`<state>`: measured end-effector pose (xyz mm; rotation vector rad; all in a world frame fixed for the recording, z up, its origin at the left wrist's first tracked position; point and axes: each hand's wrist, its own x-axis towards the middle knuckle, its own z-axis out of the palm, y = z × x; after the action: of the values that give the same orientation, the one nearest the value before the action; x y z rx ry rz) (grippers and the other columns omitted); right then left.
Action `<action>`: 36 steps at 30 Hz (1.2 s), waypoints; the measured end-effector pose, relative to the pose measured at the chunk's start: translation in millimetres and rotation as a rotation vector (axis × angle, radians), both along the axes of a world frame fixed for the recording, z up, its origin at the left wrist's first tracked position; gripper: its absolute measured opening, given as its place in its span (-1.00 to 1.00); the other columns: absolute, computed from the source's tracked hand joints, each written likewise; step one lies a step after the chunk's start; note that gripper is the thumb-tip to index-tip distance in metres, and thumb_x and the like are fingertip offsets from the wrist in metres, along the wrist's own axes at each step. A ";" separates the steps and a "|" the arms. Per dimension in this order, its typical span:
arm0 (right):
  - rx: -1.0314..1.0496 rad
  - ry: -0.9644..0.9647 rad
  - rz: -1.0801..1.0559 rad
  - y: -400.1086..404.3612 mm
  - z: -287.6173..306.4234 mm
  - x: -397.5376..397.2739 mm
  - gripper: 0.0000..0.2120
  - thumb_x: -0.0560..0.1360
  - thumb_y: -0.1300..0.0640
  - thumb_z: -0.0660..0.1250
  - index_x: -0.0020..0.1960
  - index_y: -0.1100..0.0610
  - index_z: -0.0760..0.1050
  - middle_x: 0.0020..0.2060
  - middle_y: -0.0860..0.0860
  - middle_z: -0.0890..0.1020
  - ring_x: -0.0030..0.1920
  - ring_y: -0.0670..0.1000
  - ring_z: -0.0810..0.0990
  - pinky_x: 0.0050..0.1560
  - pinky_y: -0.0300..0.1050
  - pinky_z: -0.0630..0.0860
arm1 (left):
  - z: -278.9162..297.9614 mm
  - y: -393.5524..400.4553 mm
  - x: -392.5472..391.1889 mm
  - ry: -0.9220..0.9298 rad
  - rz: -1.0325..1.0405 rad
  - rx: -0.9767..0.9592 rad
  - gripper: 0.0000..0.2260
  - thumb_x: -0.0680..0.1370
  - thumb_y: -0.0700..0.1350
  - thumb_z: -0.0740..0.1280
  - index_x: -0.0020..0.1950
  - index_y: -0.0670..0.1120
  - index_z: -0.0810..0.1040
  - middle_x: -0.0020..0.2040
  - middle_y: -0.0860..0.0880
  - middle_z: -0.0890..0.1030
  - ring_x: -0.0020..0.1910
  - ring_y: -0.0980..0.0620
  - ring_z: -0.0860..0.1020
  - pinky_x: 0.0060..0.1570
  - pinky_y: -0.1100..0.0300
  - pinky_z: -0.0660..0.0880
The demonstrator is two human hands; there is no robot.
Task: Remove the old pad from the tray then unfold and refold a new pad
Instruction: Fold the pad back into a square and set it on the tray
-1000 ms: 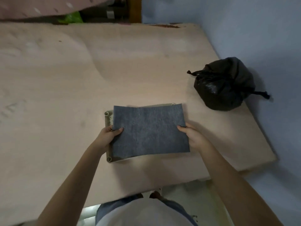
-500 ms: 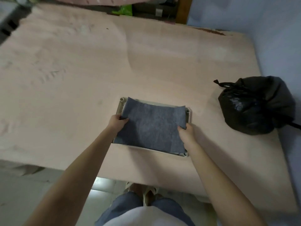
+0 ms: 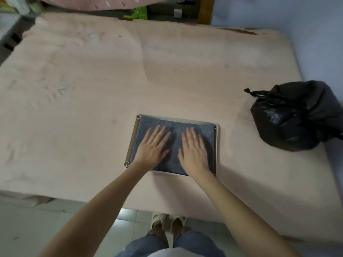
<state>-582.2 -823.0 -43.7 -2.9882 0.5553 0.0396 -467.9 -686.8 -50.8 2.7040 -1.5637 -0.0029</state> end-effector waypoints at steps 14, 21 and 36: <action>0.021 0.090 -0.073 -11.2 -41.4 10.7 -0.41 0.59 -0.07 0.00 0.53 0.19 0.05 0.53 0.13 0.07 0.53 0.10 -0.01 0.52 0.10 -0.09 | -38.5 -7.2 10.7 0.132 0.106 0.070 -0.44 0.57 0.25 -0.12 0.53 0.07 0.07 0.55 -0.07 0.05 0.53 -0.10 -0.03 0.47 -0.19 -0.11; 0.063 0.041 -0.297 -25.1 -43.0 3.1 -0.37 0.60 -0.08 -0.03 0.52 0.27 -0.07 0.53 0.16 -0.02 0.54 0.09 -0.06 0.53 0.00 -0.12 | -36.4 8.4 26.0 0.199 0.349 -0.052 -0.38 0.57 0.18 -0.19 0.55 -0.11 -0.01 0.56 -0.13 0.00 0.54 -0.06 -0.07 0.50 0.09 -0.18; 0.038 0.015 0.014 -7.2 -34.6 28.1 -0.47 0.59 0.06 0.11 0.48 0.30 0.17 0.49 0.19 0.19 0.50 0.14 0.14 0.51 0.03 -0.04 | -25.4 -20.1 21.1 0.097 -0.064 0.050 -0.43 0.62 0.12 -0.02 0.51 -0.22 0.15 0.52 -0.18 0.15 0.52 -0.10 0.09 0.50 -0.04 -0.01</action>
<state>-554.1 -830.3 -78.3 -2.9574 0.5287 0.0734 -446.8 -706.9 -76.2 2.6449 -1.6423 -0.1731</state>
